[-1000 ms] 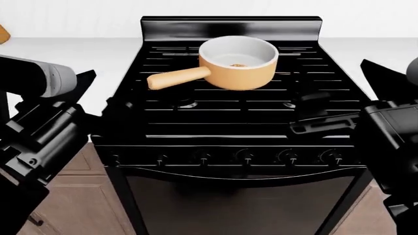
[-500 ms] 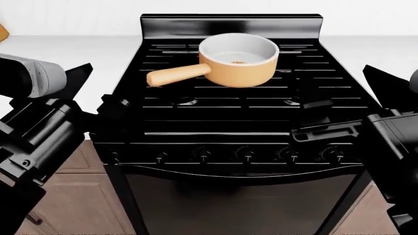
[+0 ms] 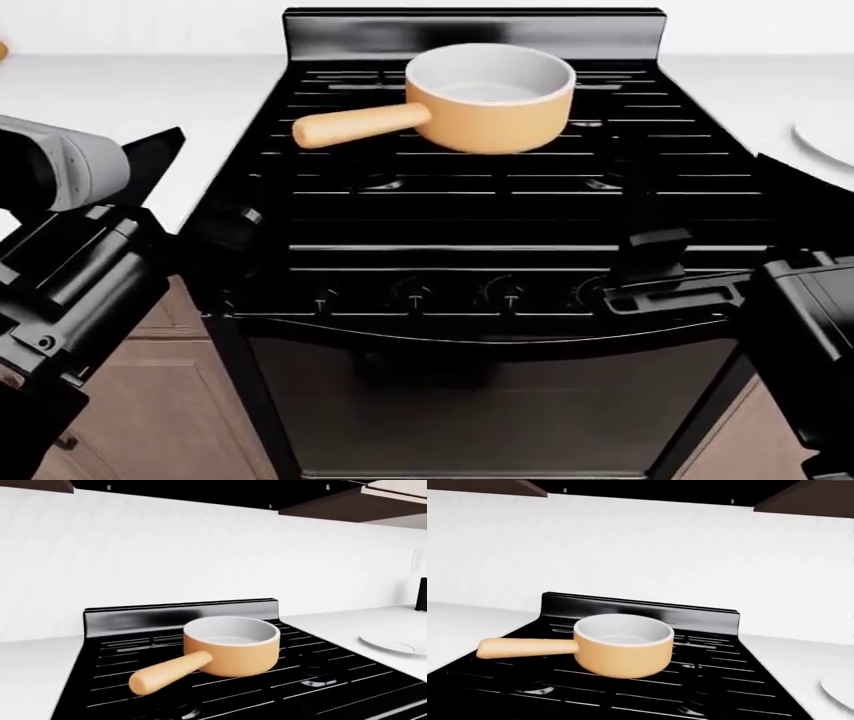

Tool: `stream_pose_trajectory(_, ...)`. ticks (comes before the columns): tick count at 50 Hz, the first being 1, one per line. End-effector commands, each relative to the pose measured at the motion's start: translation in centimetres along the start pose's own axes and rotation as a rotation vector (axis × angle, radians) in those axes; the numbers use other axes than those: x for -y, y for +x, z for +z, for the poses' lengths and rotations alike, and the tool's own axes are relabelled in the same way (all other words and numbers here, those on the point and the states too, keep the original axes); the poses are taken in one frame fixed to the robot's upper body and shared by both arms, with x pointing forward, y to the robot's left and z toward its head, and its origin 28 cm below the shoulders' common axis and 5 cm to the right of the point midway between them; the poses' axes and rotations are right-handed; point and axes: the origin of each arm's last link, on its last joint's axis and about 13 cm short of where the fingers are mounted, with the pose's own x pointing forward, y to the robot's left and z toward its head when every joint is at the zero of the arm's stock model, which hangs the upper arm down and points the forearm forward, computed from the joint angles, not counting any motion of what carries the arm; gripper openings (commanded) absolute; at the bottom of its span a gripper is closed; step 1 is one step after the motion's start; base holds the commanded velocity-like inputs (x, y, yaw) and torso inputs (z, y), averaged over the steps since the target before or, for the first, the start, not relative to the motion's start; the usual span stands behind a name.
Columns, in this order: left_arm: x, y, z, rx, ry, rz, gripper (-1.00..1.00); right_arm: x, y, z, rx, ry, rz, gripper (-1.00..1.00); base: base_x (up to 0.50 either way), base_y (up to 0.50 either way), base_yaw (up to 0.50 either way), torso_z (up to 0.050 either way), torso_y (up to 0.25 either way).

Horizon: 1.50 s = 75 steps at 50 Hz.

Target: Pick the croissant and place it on the pan. Then turn on the stove to warm the croissant.

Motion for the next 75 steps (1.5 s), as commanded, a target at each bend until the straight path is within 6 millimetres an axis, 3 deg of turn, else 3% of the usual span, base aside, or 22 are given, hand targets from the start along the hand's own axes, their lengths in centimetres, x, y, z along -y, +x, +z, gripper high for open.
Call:
stream_pose_trajectory(1,0.0,-0.1,0.1,0.006,0.006,0.001,1.00,-0.3,-1.3,-0.1,-0.022,0.011,-0.012,1.00,0.00,0.00,0.00,-0.050,0.000)
stream_pose_trajectory(30,0.4,-0.6,0.3,0.023,0.020,-0.011,1.00,-0.3,-2.8,-2.7,-0.084,0.075,-0.009,1.00,0.00,0.00,0.00,-0.050,0.000)
stream_pose_trajectory(46,0.5,-0.8,0.3,0.026,0.023,-0.012,1.00,-1.0,-4.4,-2.8,-0.103,0.093,-0.009,1.00,0.00,0.00,0.00,-0.050,0.000)
stream_pose_trajectory(68,0.5,-0.7,0.3,0.027,0.023,-0.014,1.00,-0.8,-4.1,-3.0,-0.111,0.101,-0.028,1.00,0.00,0.00,0.00,-0.050,0.000)
stream_pose_trajectory(75,0.5,-0.8,0.2,0.036,0.029,-0.009,1.00,-0.8,-3.7,-3.0,-0.111,0.097,-0.017,1.00,0.00,0.00,0.00,-0.005,0.000)
